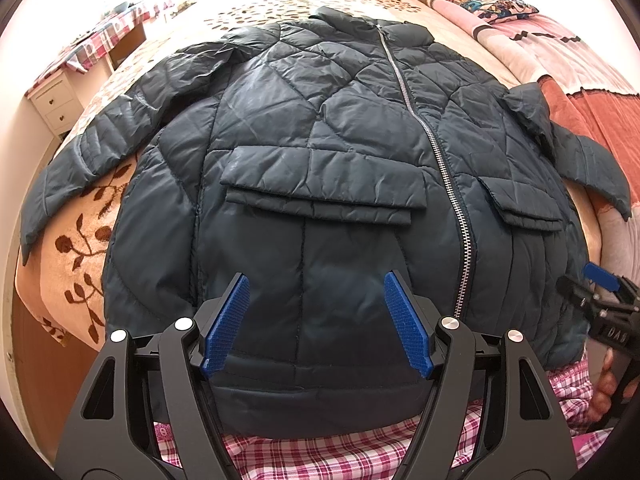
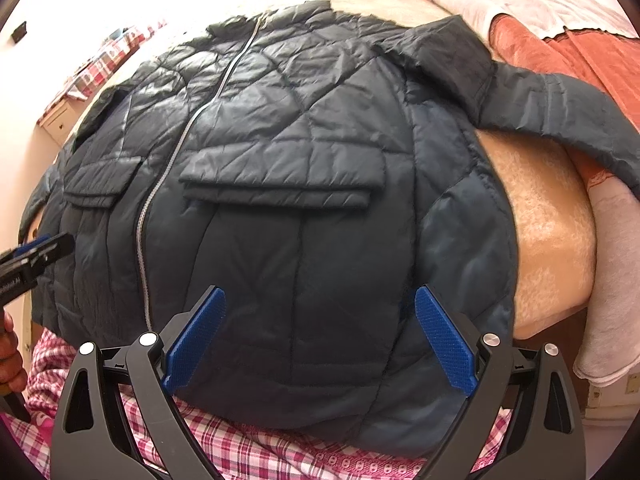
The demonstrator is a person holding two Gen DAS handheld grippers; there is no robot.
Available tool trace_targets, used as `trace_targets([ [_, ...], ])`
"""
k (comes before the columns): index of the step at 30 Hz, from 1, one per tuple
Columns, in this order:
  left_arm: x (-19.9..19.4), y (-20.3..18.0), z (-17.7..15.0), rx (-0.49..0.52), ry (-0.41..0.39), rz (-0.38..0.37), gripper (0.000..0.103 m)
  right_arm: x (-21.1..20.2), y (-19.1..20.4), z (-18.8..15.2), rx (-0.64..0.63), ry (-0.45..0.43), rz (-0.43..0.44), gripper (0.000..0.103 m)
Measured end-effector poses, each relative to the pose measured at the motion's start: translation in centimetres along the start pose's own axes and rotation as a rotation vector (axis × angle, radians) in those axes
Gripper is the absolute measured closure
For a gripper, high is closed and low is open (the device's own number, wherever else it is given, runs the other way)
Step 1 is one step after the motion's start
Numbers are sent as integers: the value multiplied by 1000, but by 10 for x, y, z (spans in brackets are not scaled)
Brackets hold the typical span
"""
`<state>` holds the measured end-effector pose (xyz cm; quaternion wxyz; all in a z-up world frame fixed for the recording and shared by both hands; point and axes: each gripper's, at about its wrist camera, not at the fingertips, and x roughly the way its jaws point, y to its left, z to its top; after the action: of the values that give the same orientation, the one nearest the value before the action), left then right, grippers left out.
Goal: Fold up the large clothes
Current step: 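Grasp the jacket sleeve with the right gripper and lift it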
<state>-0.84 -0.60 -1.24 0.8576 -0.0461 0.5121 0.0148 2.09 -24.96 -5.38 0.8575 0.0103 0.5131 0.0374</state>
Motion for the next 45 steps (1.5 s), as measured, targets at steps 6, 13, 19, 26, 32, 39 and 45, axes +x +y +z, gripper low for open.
trace_targets([
  [6,2,-4,7,29,4,3,32,-5,-24,18,71,-34,-9,10],
  [13,-2,-11,21,62,-12,3,31,-17,-71,44,193,-113,-24,10],
  [19,-6,-16,37,75,-29,7,30,-26,-133,59,378,-189,-48,10],
  [26,0,-22,45,77,-8,17,29,-21,-213,68,618,-233,-53,17],
  [32,5,-26,43,85,18,21,29,1,-271,63,872,-222,2,43],
  [39,10,-28,43,88,35,22,29,1,-299,65,1000,-321,-24,79],
  [45,16,-25,41,74,44,-1,29,-26,-270,84,832,-404,-142,94],
])
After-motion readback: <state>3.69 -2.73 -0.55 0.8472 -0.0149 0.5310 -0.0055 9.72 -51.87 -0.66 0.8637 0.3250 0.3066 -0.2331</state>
